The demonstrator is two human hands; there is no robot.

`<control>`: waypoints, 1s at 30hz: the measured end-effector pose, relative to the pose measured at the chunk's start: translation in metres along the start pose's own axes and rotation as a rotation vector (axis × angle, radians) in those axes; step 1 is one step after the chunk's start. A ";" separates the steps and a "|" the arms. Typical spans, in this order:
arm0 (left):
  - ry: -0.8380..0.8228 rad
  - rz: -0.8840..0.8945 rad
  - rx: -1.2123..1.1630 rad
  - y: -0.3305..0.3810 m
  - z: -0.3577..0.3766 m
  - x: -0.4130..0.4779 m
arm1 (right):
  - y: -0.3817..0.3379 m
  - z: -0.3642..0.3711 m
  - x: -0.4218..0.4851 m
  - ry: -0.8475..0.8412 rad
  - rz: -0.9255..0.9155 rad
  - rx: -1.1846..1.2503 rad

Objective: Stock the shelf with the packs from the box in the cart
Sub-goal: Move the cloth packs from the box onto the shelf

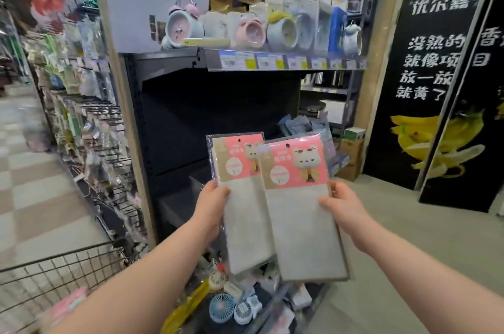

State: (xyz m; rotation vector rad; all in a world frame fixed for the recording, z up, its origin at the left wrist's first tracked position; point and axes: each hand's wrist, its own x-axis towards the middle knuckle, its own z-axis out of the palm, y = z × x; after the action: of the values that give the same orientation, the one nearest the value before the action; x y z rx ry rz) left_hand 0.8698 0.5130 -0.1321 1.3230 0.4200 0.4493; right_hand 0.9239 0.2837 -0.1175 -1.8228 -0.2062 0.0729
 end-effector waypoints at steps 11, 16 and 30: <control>0.092 0.004 0.006 -0.002 0.026 0.123 | -0.004 -0.001 0.120 -0.035 -0.053 0.006; 0.162 -0.028 -0.019 -0.010 0.013 0.177 | -0.012 0.022 0.176 -0.115 -0.071 0.046; 0.390 -0.017 0.103 -0.022 -0.001 0.221 | -0.020 0.099 0.280 -0.520 -0.072 0.061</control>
State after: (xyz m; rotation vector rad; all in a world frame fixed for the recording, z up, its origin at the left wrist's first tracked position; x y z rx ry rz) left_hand 1.0573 0.6284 -0.1625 1.3299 0.7858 0.6821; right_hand 1.1808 0.4328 -0.1075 -1.7044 -0.6270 0.4991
